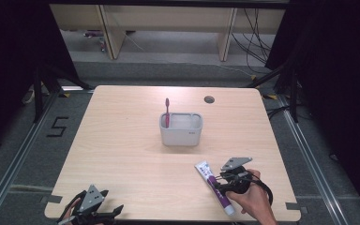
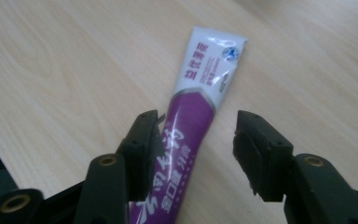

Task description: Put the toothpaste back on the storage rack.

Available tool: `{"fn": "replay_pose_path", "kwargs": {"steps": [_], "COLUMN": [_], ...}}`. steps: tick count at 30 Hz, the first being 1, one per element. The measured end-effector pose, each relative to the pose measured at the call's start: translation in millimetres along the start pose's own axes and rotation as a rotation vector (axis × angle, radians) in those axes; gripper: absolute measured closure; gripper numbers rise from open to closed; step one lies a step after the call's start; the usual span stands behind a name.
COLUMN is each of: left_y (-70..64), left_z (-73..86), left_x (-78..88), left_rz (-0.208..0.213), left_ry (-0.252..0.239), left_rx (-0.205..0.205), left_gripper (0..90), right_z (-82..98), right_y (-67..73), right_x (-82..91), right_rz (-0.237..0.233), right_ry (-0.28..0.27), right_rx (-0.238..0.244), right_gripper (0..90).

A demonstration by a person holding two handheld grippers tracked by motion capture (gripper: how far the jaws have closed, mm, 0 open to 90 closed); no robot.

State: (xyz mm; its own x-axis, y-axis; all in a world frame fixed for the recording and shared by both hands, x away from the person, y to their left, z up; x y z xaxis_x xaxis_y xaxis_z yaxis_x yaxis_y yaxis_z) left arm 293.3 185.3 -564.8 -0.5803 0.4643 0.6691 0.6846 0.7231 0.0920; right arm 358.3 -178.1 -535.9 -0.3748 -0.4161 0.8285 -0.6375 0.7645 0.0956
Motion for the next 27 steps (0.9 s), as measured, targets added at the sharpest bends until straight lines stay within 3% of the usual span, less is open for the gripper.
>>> {"fn": "replay_pose_path", "kwargs": {"steps": [1, 3, 5, 6, 7, 10, 11, 16, 18, 23, 25, 27], "left_y": [1.4, 1.0, 1.3, 2.1, 1.7, 1.6, 1.3, 0.6, 1.1, 0.6, 1.6, 2.3], "left_z": [1.5, 0.1, 1.6, 1.7, 0.6, 1.6, 1.5, 0.9, 1.4, 0.0, 0.5, 1.4], "left_x": [1.9, 1.2, 2.4, 2.1, 1.5, 2.2, 1.3, 1.2, 2.2, 0.2, 2.4, 2.1], "left_rz": [0.004, 0.003, 0.006, 0.000, -0.004, 0.005, 0.002, 0.005, 0.007, -0.006, 0.000, -0.003], "left_ry": [0.023, 0.008, 0.026, 0.022, 0.011, 0.028, 0.019, 0.016, 0.023, 0.002, 0.017, 0.023], "left_rx": [-0.017, 0.000, -0.015, -0.021, -0.013, -0.016, -0.015, -0.010, -0.014, 0.001, -0.015, -0.022], "left_gripper": [24.4, 24.4, 24.4, 24.4, 24.5, 24.4, 24.4, 24.4, 24.4, 24.5, 24.5, 24.5], "right_z": [-0.1, 0.9, 0.1, 0.2, -0.7, 0.4, -0.5, 1.5, 1.7, 3.5, 3.4, 4.9], "right_y": [0.0, 3.9, 4.2, 5.7, 3.7, 6.6, 4.8, 8.2, 7.9, 8.5, 8.2, 10.2], "right_x": [-1.0, -1.8, -4.4, -4.2, -5.6, -7.0, -9.9, -13.4, -13.2, -16.3, -19.3, -19.2], "right_rz": [0.005, 0.004, 0.007, 0.012, 0.023, 0.018, 0.018, 0.008, 0.006, 0.010, 0.009, 0.005], "right_ry": [0.000, 0.019, 0.037, 0.042, 0.046, 0.070, 0.068, 0.093, 0.102, 0.131, 0.130, 0.142], "right_rx": [0.011, -0.003, 0.015, -0.010, 0.013, -0.010, 0.012, -0.004, 0.018, 0.013, 0.030, 0.016], "right_gripper": [49.4, 46.9, 46.3, 45.7, 44.8, 43.6, 43.2, 42.7, 42.5, 41.9, 42.1, 42.1]}}
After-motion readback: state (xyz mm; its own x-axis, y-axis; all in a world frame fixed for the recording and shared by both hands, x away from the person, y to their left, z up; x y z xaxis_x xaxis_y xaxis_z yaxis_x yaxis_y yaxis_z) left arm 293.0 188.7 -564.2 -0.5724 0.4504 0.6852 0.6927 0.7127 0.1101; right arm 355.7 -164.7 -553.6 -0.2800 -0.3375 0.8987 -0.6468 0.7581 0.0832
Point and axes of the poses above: each handheld gripper's, and its own axes: x roughly backward along the jaws, z roughly out of its underside, y roughly to its left, the point moved 9 cm from there along -x, roughly forward along the jaws, and after that the axes turned 7 degrees about -x, right-handed, at the moved point
